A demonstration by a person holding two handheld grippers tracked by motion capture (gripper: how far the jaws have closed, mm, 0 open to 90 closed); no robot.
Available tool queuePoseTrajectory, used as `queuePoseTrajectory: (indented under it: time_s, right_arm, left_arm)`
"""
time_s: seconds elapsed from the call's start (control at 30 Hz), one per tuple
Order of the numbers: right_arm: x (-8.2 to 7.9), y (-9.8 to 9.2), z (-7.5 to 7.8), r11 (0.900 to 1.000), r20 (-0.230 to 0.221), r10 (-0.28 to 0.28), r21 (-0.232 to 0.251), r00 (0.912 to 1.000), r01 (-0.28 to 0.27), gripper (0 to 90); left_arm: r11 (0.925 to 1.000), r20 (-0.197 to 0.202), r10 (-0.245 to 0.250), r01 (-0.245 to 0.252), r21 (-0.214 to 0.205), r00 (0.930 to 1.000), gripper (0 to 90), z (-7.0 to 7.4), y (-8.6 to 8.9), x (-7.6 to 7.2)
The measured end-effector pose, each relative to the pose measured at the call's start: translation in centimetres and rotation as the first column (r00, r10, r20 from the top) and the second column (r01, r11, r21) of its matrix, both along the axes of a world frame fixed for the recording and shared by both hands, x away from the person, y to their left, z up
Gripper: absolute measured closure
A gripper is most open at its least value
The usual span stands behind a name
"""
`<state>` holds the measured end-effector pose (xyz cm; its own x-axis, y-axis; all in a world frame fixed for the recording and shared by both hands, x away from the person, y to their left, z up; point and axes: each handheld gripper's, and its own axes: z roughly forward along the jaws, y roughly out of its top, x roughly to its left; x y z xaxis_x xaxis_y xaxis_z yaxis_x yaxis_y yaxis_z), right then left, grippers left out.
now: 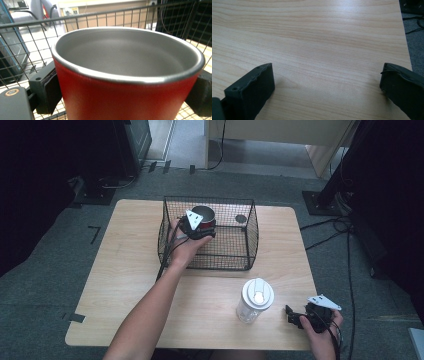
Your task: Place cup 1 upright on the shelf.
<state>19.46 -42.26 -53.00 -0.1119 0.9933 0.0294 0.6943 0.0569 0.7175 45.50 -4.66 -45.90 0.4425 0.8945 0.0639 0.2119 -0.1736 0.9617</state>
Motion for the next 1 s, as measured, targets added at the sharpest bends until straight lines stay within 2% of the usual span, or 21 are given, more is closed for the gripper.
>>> queuePoseTrajectory:
  time_s: [0.2, 0.4, 0.5, 0.63, 0.77, 0.87, 1.0]
  right_arm:
    - [0.00, 0.00, 0.00, 1.0000, 0.000, 0.000, 0.000, 1.0000, 0.000, 0.0]
    - [0.00, 0.00, 0.00, 1.0000, 0.000, 0.000, -0.001, 1.0000, 0.000, 0.0]
    - [0.00, 0.00, 0.00, 1.0000, 0.000, -0.001, 0.000, 1.0000, 0.001, 0.0]
    - [0.00, 0.00, 0.00, 1.0000, 0.000, -0.001, 0.000, 1.0000, 0.001, 0.0]
    - [0.00, 0.00, 0.00, 1.0000, 0.000, -0.001, 0.000, 1.0000, 0.001, 0.0]
    - [0.00, 0.00, 0.00, 1.0000, 0.000, 0.000, 0.000, 1.0000, 0.000, 0.0]
    - [0.00, 0.00, 0.00, 1.0000, 0.000, 0.000, 0.000, 1.0000, 0.000, 0.0]
  left_arm:
    - [0.9995, -0.039, -0.007, 0.009, 0.031, 0.9992, 7.4, -0.25, -0.08, 0.20]
    - [0.9998, -0.053, -0.006, 0.007, 0.019, 0.9986, 7.4, -0.21, -0.07, 0.33]
    - [0.9995, -0.049, 0.013, -0.011, 0.029, 0.9987, 7.4, -0.08, 0.04, 0.35]
    - [0.9992, -0.065, 0.032, -0.030, 0.027, 0.9974, 6.9, 0.11, 0.16, 0.31]
    - [0.9963, -0.068, 0.069, -0.065, 0.056, 0.9953, 4.7, 0.28, 0.27, 0.22]
    - [0.9953, -0.076, 0.074, -0.069, 0.068, 0.9944, 1.6, 0.25, 0.25, 0.20]
    - [0.9850, -0.088, 0.150, -0.142, 0.099, 0.9847, 0.0, 0.40, 0.19, 0.17]
